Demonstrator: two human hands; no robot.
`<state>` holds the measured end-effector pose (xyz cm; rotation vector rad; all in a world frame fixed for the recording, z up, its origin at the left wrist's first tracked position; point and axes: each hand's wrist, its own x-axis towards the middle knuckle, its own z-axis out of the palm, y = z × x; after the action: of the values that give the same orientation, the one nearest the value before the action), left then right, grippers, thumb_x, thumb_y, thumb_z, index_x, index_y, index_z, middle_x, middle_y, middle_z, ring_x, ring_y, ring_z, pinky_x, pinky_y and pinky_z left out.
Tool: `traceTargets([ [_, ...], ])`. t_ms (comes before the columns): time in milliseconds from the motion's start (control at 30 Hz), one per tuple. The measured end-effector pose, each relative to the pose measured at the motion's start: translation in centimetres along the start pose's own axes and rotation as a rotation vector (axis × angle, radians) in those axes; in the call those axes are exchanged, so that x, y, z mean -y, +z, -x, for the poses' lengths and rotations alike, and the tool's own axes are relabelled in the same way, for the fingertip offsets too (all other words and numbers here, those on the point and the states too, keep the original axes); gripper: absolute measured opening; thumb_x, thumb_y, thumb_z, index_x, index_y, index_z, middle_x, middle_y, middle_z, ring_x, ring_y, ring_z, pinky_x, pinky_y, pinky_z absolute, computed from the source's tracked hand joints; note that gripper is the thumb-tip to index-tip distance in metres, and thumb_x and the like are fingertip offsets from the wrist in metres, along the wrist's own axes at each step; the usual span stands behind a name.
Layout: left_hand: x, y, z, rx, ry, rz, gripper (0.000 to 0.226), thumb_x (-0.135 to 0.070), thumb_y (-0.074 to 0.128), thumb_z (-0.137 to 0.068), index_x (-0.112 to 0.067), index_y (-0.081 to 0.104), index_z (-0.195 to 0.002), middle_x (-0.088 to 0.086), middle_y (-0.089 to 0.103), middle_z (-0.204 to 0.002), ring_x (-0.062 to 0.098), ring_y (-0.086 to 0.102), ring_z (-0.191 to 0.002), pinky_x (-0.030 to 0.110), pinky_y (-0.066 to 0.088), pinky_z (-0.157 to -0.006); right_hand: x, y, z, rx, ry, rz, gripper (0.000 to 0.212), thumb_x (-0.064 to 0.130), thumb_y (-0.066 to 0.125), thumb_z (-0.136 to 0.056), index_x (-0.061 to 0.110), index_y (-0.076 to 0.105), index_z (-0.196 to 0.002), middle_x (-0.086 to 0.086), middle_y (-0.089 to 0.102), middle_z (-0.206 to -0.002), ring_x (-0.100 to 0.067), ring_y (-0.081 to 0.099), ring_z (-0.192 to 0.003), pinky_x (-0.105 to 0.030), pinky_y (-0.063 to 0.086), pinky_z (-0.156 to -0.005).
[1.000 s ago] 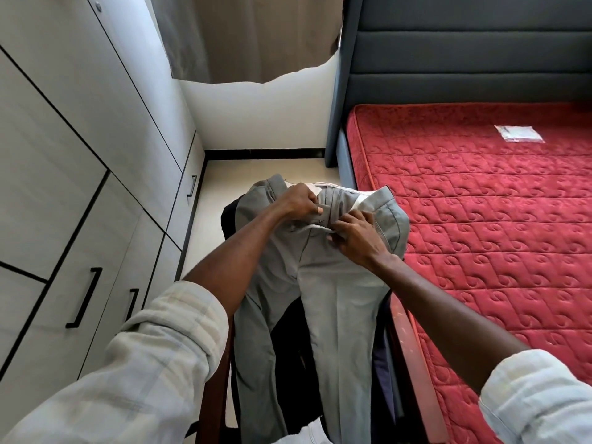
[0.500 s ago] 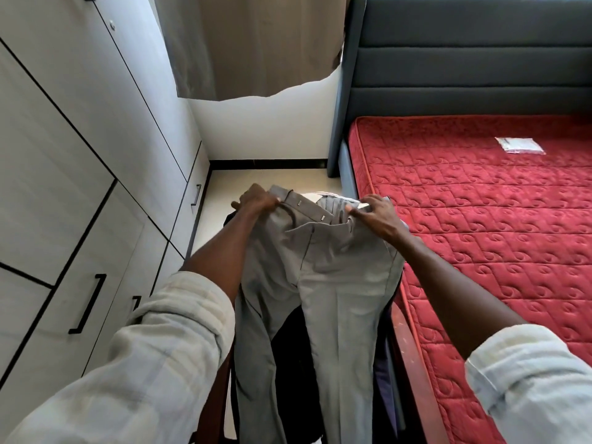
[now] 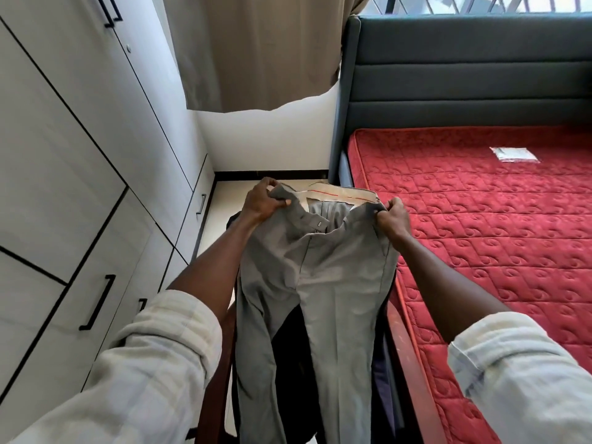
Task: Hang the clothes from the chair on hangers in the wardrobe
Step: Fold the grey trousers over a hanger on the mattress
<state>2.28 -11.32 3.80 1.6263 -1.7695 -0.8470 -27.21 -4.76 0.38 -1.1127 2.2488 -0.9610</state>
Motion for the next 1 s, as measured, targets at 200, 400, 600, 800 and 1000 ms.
traceTargets([
  [200, -1.2, -0.7, 5.8, -0.346, -0.014, 0.059, 0.025, -0.033, 0.077, -0.083, -0.009, 0.076, -0.09, 0.01, 0.073, -0.094, 0.024, 0.065, -0.087, 0.028, 0.04, -0.067, -1.4, -4.2, 5.6, -0.083, -0.131, -0.139, 0.035, 0.012, 0.071, -0.081, 0.009, 0.055, -0.111, -0.004, 0.06, -0.092, -0.022, 0.059, -0.085, -0.032, 0.043, -0.073],
  [400, -3.3, -1.7, 17.1, -0.562, -0.066, 0.19, 0.032, -0.035, 0.071, -0.087, -0.007, 0.066, -0.102, 0.009, 0.07, -0.102, 0.025, 0.062, -0.093, 0.025, 0.039, -0.07, -4.1, -9.2, 12.8, -0.119, -0.208, -0.184, 0.016, 0.018, 0.066, -0.085, 0.002, 0.062, -0.087, -0.019, 0.066, -0.088, -0.033, 0.061, -0.084, -0.036, 0.042, -0.07],
  [600, -4.6, -2.4, 30.0, -0.746, 0.028, 0.18, 0.032, -0.033, 0.052, -0.101, -0.004, 0.064, -0.1, 0.016, 0.071, -0.101, 0.035, 0.064, -0.095, 0.032, 0.045, -0.075, -6.4, -14.9, 22.7, -0.171, -0.314, -0.336, 0.018, 0.021, 0.06, -0.094, 0.011, 0.047, -0.087, -0.007, 0.056, -0.075, -0.021, 0.049, -0.071, -0.036, 0.035, -0.064],
  [800, -7.9, -4.4, 41.0, -0.934, 0.074, 0.209, 0.029, -0.028, 0.046, -0.104, -0.003, 0.06, -0.099, 0.015, 0.071, -0.095, 0.038, 0.064, -0.089, 0.025, 0.032, -0.064, -6.4, -20.7, 31.6, -0.22, -0.412, -0.432, 0.022, 0.026, 0.055, -0.098, 0.012, 0.045, -0.085, 0.006, 0.047, -0.066, -0.009, 0.044, -0.058, -0.025, 0.027, -0.052],
  [1000, -10.3, -5.9, 48.7, -0.918, -0.054, 0.235, 0.033, -0.029, 0.042, -0.104, 0.0, 0.057, -0.101, 0.019, 0.069, -0.105, 0.041, 0.06, -0.1, 0.038, 0.035, -0.075, -7.3, -24.5, 37.3, -0.124, -0.3, -0.464, 0.02, 0.027, 0.057, -0.095, 0.012, 0.049, -0.084, 0.005, 0.049, -0.068, -0.019, 0.049, -0.071, -0.029, 0.033, -0.064],
])
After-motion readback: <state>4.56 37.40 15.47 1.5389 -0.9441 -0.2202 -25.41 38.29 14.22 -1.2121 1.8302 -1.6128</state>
